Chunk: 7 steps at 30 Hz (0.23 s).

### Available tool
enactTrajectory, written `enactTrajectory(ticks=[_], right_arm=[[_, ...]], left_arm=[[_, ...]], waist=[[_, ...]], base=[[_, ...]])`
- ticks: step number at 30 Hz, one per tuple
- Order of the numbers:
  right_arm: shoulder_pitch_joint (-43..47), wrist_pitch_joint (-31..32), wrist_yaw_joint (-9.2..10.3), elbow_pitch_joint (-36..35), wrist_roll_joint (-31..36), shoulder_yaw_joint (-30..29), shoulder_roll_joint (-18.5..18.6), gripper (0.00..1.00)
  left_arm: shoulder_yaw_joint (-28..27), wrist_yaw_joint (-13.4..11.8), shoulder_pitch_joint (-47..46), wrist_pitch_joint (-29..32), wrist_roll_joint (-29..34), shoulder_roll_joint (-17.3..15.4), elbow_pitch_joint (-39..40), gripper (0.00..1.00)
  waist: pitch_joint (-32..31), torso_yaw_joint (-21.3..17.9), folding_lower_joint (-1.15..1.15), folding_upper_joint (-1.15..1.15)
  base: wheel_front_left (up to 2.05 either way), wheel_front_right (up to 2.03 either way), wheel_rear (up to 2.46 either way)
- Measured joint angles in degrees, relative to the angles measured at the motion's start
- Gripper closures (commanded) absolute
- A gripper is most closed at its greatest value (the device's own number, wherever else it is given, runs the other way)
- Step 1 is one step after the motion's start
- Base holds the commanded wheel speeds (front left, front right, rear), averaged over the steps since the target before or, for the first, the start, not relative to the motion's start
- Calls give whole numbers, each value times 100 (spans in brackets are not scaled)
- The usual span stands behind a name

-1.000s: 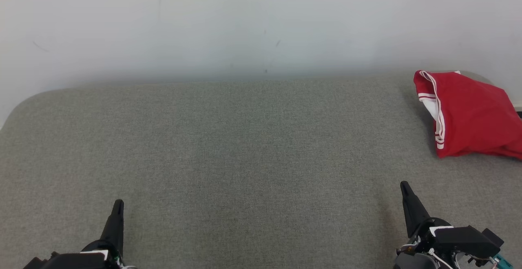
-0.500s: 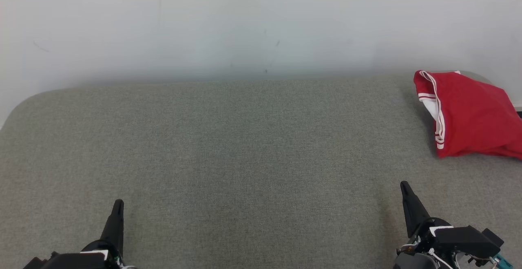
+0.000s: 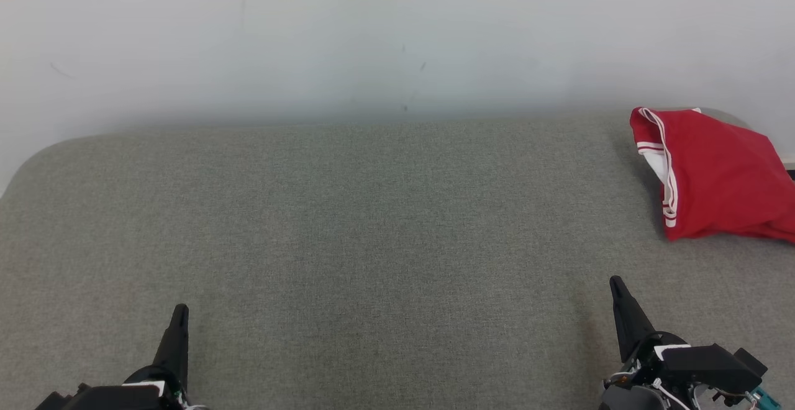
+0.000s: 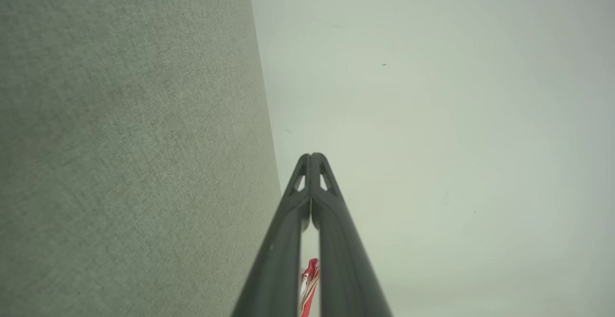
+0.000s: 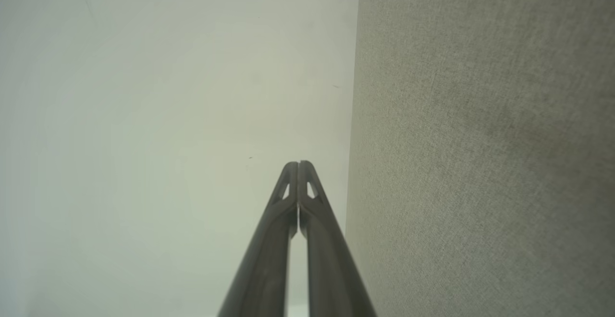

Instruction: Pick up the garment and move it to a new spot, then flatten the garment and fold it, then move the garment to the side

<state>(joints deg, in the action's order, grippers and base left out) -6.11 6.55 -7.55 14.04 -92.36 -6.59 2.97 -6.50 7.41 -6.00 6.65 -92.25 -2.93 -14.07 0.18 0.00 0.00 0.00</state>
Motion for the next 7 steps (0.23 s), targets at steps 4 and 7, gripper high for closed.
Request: enactTrajectory(ticks=[4, 7], right_arm=[[-1, 0, 0, 0, 0, 0, 0, 100], [-1, 0, 0, 1, 0, 0, 0, 100]], left_arm=[[1, 0, 0, 0, 0, 0, 0, 100], [1, 0, -1, 0, 0, 0, 0, 100]], waist=[[0, 0, 0, 0], [0, 0, 0, 0]], base=[[0, 0, 0], [0, 0, 0]])
